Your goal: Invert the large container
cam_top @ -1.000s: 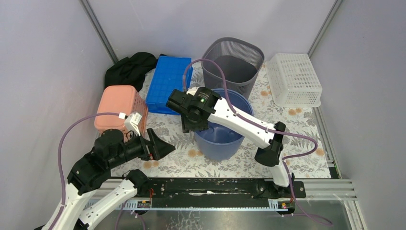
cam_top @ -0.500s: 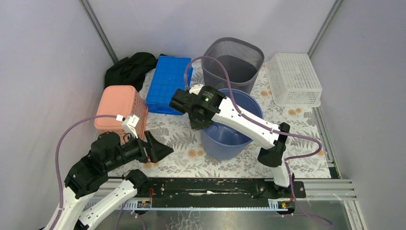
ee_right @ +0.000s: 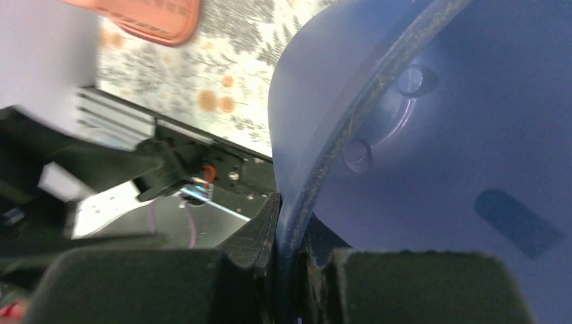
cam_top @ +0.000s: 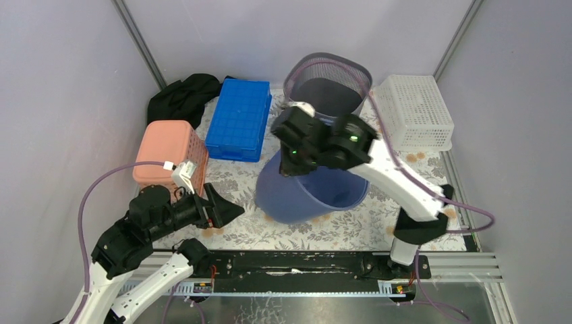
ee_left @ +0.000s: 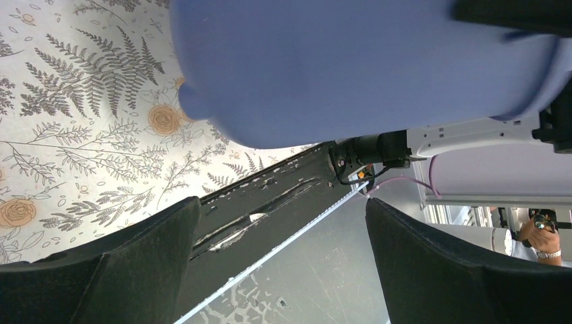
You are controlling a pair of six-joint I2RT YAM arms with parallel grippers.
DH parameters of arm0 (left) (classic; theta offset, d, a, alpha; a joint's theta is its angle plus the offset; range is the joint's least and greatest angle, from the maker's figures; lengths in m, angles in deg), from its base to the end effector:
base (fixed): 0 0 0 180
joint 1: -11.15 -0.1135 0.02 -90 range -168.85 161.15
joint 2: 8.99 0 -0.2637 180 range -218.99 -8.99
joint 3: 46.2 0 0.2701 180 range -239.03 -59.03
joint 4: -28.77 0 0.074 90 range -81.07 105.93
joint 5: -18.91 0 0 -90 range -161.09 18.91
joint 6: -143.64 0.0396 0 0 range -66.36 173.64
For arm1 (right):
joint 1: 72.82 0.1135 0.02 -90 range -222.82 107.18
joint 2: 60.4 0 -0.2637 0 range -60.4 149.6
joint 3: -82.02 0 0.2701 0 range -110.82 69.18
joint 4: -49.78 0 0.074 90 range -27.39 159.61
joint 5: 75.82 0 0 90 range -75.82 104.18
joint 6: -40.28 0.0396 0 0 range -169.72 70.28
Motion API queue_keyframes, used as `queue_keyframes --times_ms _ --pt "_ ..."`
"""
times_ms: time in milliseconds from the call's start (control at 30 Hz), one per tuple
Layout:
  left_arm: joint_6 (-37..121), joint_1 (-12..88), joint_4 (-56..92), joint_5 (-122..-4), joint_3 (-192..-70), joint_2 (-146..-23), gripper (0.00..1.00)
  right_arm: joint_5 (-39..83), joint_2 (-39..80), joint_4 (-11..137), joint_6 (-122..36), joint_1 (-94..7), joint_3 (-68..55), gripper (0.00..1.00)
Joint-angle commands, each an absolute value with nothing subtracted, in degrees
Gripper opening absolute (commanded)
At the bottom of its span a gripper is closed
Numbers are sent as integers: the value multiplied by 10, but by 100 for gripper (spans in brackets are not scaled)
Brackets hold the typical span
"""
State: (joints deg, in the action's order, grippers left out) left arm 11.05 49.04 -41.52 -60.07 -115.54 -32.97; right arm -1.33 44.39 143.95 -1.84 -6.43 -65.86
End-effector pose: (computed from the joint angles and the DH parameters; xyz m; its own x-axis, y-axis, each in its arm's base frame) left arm 0.0515 -0.0497 0.3653 -0.7454 -0.2616 -0.6131 0.3194 0.6671 -0.6730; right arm 0.1519 0.3211 0.4657 -0.8140 -0.0777 -0.5757 -0.3159 0.8909 0.3265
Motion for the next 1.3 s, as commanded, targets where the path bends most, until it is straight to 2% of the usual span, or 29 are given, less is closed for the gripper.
queue_keyframes --times_ms 0,333,667,1267 --pt "98 493 -404 -624 -1180 -326 100 -14 331 1362 -20 -63 -631 0" --pt "84 493 -406 -660 -1258 -330 100 44 138 1119 -6 -88 -377 0" --pt "71 493 -416 -677 -1292 -323 100 171 38 942 40 -156 -174 0" --pt "57 493 -415 -680 -1281 -329 100 301 -9 762 102 -230 -6 0"
